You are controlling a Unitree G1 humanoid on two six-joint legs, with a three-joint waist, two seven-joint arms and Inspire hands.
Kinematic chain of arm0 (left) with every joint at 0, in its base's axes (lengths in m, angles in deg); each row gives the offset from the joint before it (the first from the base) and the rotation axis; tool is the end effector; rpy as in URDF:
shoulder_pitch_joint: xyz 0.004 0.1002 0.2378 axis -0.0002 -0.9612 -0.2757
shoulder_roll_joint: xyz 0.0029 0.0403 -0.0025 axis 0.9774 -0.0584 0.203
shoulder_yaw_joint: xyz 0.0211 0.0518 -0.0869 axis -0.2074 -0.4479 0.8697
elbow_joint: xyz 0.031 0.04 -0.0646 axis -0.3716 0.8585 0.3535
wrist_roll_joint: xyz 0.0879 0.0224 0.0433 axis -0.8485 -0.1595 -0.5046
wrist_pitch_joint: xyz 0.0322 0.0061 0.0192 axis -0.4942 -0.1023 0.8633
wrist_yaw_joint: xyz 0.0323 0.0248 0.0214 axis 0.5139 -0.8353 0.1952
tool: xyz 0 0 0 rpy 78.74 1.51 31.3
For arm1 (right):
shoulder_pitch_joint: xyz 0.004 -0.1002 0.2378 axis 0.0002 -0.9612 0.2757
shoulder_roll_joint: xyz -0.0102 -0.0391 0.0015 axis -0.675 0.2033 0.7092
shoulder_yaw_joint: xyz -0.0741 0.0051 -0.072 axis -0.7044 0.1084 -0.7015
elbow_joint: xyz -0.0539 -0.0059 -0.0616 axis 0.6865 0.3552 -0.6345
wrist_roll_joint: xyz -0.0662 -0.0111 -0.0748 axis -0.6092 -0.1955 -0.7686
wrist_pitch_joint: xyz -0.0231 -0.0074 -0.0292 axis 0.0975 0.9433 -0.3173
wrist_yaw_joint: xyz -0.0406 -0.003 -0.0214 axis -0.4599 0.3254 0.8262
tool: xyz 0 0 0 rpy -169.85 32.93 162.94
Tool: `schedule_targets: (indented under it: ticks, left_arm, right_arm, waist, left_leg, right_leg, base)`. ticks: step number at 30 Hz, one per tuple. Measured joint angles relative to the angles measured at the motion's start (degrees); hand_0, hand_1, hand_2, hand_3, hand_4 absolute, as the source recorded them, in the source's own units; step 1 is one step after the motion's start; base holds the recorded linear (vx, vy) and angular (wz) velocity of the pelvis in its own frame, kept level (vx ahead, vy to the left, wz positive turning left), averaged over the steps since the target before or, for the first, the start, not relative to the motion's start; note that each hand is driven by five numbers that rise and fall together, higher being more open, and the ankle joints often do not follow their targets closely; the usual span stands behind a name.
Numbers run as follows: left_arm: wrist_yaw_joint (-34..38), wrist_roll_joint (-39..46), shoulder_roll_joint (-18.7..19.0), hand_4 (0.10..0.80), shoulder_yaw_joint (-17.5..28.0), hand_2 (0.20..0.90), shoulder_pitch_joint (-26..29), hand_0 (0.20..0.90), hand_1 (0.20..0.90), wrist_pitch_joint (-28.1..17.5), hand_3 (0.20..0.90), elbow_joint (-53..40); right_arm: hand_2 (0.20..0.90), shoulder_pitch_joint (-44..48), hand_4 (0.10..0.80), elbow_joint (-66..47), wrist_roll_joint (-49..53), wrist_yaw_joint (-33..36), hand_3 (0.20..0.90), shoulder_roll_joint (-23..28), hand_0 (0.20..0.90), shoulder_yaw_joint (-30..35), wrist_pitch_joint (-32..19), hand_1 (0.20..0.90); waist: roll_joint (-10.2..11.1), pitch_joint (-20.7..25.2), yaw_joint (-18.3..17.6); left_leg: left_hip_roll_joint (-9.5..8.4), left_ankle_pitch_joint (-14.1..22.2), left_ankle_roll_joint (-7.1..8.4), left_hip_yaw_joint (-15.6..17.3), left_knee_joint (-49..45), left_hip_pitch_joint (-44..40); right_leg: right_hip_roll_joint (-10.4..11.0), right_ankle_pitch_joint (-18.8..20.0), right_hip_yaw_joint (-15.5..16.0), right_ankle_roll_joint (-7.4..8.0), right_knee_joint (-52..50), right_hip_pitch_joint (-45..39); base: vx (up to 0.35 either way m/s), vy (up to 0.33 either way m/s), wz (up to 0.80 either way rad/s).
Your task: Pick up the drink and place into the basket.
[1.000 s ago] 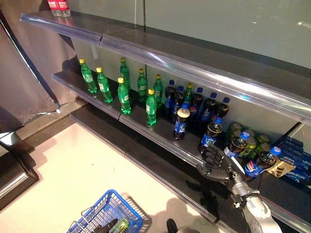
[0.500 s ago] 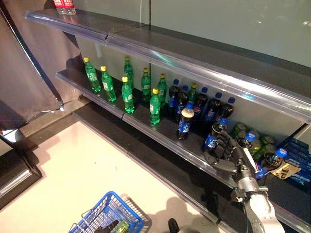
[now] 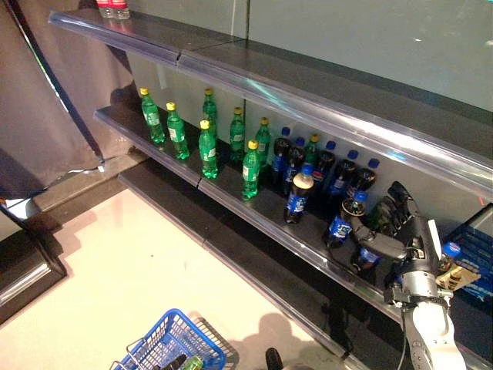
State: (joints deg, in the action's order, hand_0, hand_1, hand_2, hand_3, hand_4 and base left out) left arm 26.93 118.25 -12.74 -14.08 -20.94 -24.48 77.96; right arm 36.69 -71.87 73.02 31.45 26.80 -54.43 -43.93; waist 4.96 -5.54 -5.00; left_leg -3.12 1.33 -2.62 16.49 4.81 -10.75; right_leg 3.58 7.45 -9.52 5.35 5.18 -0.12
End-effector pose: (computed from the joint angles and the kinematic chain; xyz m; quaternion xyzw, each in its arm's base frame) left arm 0.0251 0.2468 -0.1139 -0.2887 0.4752 0.3563 0.7509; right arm 0.1621 -0.2471 0.0522 -0.0453 -0.0947 -0.1407 0.9845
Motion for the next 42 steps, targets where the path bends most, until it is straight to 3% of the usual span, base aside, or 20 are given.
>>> schedule_targets:
  ticks: [27,32,42]
  left_arm:
    - [0.3,0.1,-0.8,0.100,-0.6,0.300,-0.3,0.300,0.300,0.2,0.200,-0.3]
    - [0.4,0.1,-0.9,0.100,-0.7,0.300,-0.4,0.300,0.300,0.5,0.200,-0.4]
    - [1.5,0.1,-1.3,0.100,-0.8,0.300,-0.4,0.300,0.300,1.4,0.200,-1.0]
  right_arm:
    - [0.900,6.3,0.800,7.0,-5.3,17.1,0.900,-1.0,0.900,-2.2,0.0,0.900]
    - [0.900,7.5,0.800,9.9,-5.3,22.6,0.900,-3.9,0.900,-2.2,0.0,0.900]
    - [0.900,8.7,0.800,10.5,-9.6,35.0,0.900,-4.7,0.900,-2.4,0.0,0.900]
  waist:
    - [-1.7,-0.1,5.1]
    - [-1.9,-0.2,5.6]
    - [-2.6,-0.7,6.5]
  left_leg:
    - [0.38,-0.3,-0.22,-6.0,0.0,-0.9]
    - [0.43,-0.3,-0.21,-6.1,0.0,-1.1]
    - [0.42,-0.3,-0.20,-6.2,0.0,-1.6]
  right_leg:
    - [0.7,-1.0,6.2,-0.44,0.0,-3.5]
    - [0.7,-1.1,6.3,-0.47,0.0,-3.8]
    - [0.7,-1.2,6.4,-0.51,0.0,-4.3]
  base:
    - [0.047,-0.008,0.12]
    - [0.006,0.003,0.02]
    - [0.000,0.000,0.00]
